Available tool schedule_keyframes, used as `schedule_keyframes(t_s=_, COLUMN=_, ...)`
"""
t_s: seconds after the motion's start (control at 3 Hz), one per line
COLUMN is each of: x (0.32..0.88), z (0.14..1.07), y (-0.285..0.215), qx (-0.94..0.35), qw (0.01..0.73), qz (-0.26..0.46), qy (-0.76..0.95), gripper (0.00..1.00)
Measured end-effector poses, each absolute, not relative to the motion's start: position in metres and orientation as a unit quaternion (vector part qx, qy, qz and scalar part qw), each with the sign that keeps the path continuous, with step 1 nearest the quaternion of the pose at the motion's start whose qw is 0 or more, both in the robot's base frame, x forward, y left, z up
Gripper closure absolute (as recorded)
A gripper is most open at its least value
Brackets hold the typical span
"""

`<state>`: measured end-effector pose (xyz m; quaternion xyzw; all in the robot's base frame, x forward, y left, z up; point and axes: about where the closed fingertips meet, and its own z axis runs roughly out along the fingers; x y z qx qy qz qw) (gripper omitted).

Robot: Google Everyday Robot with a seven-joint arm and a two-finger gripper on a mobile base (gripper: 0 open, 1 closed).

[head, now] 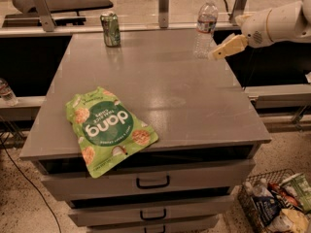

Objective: Move water bottle near green rice chip bag

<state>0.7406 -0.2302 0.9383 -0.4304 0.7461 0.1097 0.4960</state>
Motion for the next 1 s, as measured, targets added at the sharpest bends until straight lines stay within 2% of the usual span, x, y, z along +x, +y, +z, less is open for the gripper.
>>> schedule_keyframes(t_s=1.0, x=0.816, z=0.919, y=-0.222, qx=-0.311, qw=0.581, qz=0.148, qy=0.738, gripper=0.0)
